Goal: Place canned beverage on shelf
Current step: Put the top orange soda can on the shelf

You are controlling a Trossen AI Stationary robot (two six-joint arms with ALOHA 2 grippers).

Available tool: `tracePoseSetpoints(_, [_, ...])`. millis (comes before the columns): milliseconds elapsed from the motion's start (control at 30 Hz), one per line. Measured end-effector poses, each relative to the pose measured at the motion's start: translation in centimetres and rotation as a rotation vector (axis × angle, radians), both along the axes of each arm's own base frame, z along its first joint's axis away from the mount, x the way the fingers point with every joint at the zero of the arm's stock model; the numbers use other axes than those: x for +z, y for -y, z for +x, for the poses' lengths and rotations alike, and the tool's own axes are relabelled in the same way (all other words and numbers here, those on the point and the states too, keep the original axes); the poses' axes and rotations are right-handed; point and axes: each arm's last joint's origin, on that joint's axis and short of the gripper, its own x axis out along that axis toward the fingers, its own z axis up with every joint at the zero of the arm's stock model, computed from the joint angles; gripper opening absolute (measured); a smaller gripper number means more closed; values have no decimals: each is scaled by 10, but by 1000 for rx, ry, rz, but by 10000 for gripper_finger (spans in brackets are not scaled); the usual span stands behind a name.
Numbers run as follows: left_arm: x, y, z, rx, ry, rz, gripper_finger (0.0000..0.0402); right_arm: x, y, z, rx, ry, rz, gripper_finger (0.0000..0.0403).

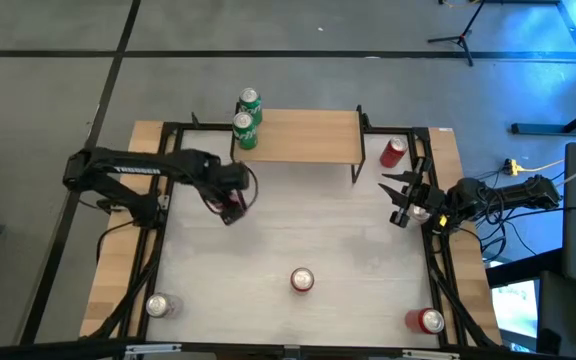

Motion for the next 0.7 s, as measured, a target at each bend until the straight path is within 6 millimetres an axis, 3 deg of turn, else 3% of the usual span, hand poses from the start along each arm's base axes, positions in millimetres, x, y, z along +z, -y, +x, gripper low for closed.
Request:
tracePoseSetpoints(200, [-22,17,33,-109,39,23,291,0,0,0,0,1,-1,105])
tracePoseSetpoints(400, [-52,21,62,-144,-54,37,291,0,0,0,0,1,-1,105])
tracePoseSetpoints(700, [-64,25,111,-226,-110,46,291,0,0,0,0,0,-1,105])
